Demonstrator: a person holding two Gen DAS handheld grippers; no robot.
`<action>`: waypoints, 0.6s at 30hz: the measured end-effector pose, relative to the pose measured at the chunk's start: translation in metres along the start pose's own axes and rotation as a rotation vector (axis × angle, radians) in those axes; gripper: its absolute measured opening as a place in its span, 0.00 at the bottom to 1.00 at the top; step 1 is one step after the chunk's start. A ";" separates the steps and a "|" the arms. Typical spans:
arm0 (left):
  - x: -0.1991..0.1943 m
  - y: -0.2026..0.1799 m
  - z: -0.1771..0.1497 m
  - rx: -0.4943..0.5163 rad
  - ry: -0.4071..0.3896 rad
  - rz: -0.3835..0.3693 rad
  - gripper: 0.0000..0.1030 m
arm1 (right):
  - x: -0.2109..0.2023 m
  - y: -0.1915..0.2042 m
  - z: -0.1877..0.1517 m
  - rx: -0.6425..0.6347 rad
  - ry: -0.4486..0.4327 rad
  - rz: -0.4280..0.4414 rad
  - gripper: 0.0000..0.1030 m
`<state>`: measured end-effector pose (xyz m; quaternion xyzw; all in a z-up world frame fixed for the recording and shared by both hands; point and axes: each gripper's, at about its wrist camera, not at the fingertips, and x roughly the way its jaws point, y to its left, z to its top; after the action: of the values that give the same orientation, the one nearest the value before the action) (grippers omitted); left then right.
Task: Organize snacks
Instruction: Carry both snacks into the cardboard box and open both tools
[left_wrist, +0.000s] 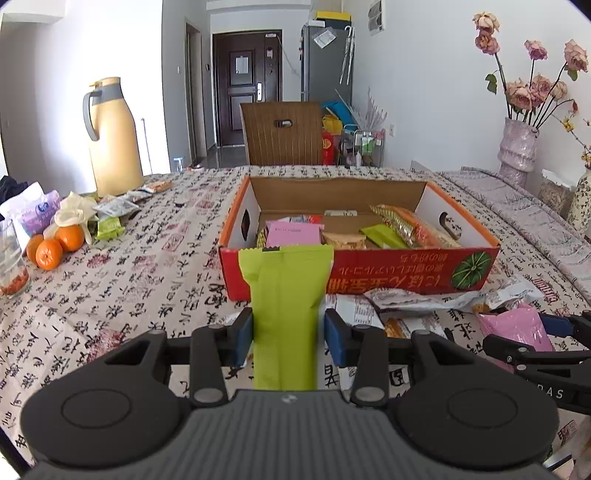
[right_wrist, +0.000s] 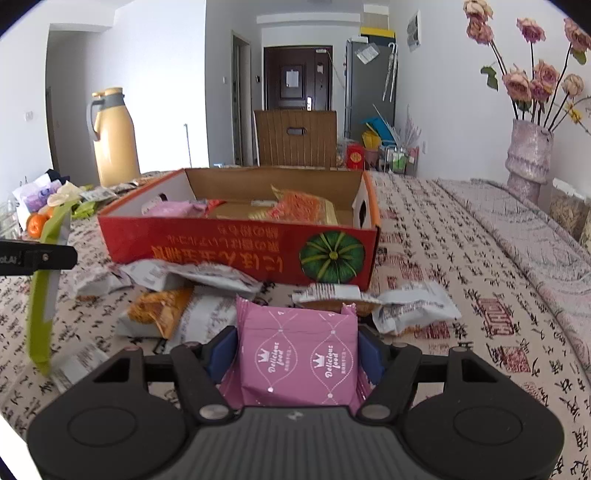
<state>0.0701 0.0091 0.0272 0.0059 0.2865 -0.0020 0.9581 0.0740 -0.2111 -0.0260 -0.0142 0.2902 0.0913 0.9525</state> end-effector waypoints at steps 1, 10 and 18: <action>-0.002 0.000 0.002 0.001 -0.007 0.000 0.40 | -0.002 0.001 0.001 -0.001 -0.008 0.001 0.66; -0.012 -0.003 0.018 0.013 -0.063 -0.004 0.40 | -0.012 0.009 0.017 -0.013 -0.063 0.016 0.66; -0.016 -0.005 0.039 0.019 -0.120 -0.015 0.40 | -0.014 0.011 0.037 -0.016 -0.116 0.015 0.66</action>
<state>0.0779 0.0034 0.0687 0.0126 0.2283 -0.0122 0.9734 0.0807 -0.1998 0.0130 -0.0147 0.2338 0.1012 0.9669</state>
